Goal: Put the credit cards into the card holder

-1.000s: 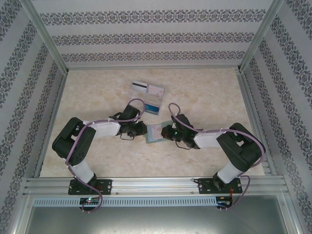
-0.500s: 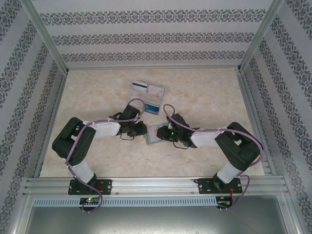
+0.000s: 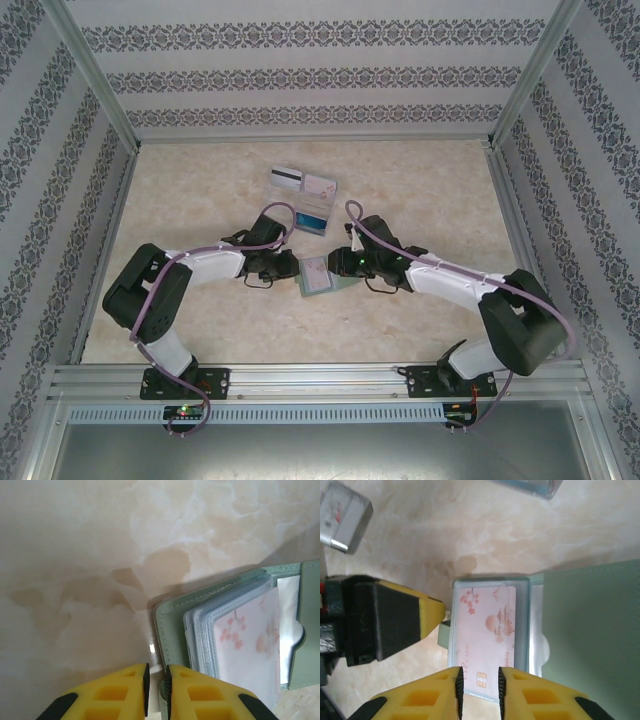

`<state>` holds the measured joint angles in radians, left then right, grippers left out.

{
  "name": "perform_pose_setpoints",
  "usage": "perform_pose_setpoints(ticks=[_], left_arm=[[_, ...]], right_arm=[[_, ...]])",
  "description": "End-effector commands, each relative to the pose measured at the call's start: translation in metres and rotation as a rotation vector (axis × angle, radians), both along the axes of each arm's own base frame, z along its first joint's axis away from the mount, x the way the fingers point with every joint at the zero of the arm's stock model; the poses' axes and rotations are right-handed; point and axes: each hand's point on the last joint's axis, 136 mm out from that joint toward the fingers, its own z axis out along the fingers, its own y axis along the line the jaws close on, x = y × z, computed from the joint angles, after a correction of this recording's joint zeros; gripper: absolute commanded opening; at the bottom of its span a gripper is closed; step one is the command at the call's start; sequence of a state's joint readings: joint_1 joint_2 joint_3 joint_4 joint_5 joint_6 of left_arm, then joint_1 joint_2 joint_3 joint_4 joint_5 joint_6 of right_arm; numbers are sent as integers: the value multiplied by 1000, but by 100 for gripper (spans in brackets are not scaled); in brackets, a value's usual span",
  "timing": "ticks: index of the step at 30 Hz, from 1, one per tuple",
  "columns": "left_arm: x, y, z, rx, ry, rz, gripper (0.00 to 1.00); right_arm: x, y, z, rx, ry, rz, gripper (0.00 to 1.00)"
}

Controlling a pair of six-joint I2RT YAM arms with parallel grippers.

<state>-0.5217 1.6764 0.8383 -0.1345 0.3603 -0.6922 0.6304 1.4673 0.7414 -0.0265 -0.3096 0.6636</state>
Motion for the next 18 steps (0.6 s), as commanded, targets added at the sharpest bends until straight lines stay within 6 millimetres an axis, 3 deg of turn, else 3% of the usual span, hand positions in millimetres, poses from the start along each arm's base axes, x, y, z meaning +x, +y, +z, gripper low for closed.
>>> perform_pose_setpoints(ticks=[1, 4, 10, 18], left_arm=[[4, -1, 17, -15, -24, -14, 19], [2, -1, 19, -15, -23, -18, 19], [1, -1, 18, -17, -18, -17, 19], [1, -1, 19, -20, -18, -19, 19]], right_arm=[[-12, 6, -19, -19, 75, 81, 27], [-11, 13, -29, -35, 88, 98, 25], [-7, 19, -45, -59, 114, 116, 5], [-8, 14, -66, -103, 144, 110, 1]])
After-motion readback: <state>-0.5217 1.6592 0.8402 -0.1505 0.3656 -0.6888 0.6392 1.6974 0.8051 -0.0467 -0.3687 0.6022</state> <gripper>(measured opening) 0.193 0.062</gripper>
